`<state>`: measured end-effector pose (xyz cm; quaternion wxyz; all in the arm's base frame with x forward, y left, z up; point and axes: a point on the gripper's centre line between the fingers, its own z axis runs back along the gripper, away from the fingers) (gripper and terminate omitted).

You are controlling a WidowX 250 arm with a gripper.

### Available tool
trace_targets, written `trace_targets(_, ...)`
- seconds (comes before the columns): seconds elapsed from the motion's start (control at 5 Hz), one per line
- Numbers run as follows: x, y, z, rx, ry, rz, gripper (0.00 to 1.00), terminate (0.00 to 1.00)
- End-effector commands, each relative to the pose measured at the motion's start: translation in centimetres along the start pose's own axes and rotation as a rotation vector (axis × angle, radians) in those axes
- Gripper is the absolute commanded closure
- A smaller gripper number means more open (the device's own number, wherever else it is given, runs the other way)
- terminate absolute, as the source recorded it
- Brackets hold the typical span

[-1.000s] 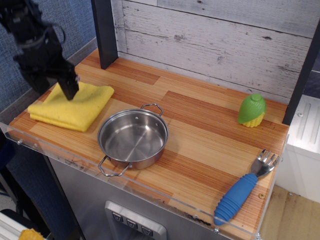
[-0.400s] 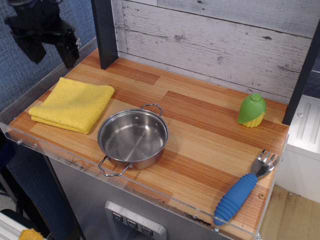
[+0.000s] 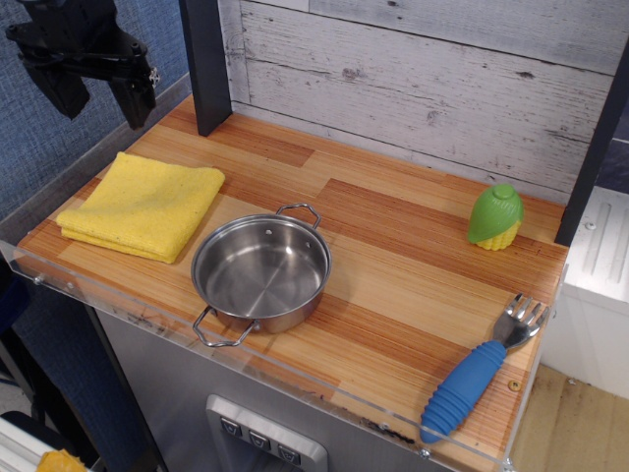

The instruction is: Move yellow cloth to table's lower left corner.

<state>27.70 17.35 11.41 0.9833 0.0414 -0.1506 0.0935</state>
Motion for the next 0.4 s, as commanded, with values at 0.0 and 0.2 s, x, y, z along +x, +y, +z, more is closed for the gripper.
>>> trace_targets(0.0,0.61,-0.02,1.88,0.026,-0.057,-0.010,0.00,0.00)
trace_targets(0.2,0.61,-0.02,1.88,0.026,-0.057,-0.010,0.00,1.00)
